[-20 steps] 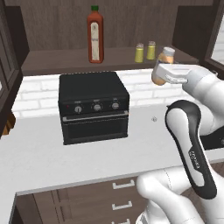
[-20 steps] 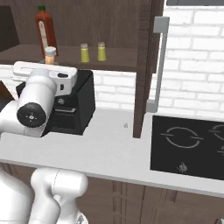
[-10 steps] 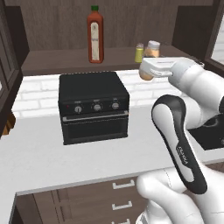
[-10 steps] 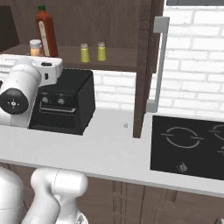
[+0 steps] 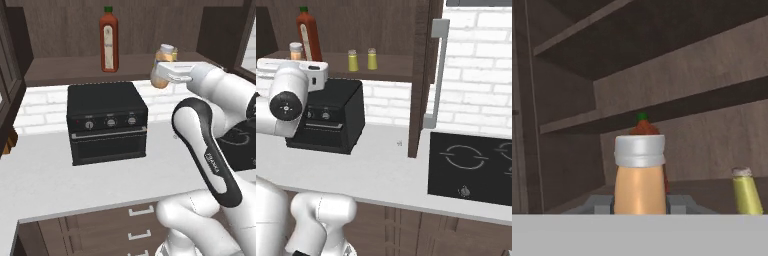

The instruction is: Put the shaker and condiment bottle from the counter next to their counterparts in the cabinet.

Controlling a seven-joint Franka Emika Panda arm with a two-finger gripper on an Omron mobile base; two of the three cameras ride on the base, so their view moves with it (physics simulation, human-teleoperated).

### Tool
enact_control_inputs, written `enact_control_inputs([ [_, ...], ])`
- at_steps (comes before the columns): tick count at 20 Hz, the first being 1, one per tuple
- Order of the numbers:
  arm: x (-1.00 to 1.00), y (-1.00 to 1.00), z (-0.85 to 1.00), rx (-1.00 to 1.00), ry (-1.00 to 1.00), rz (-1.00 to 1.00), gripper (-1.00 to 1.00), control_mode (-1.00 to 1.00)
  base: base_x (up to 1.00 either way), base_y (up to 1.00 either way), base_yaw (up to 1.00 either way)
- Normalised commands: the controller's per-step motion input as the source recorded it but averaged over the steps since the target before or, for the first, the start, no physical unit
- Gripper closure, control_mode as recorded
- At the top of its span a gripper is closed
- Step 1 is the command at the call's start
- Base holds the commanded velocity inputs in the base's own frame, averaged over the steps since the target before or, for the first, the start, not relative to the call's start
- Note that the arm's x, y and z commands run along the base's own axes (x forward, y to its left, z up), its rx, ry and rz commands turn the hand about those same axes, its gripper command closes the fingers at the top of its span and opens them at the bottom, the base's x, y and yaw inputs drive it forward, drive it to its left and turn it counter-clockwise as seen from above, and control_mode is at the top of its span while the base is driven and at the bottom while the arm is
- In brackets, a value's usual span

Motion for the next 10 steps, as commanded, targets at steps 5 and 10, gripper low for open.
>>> enact_control_inputs([
  [5,0.54,0.0,0.0,0.01,0.0,0.2,1.0,-1.0,0.0,0.0,0.0],
  [10,0.14,0.02,0.0,-0.04,0.0,0.08,1.0,-1.0,0.0,0.0,0.0],
])
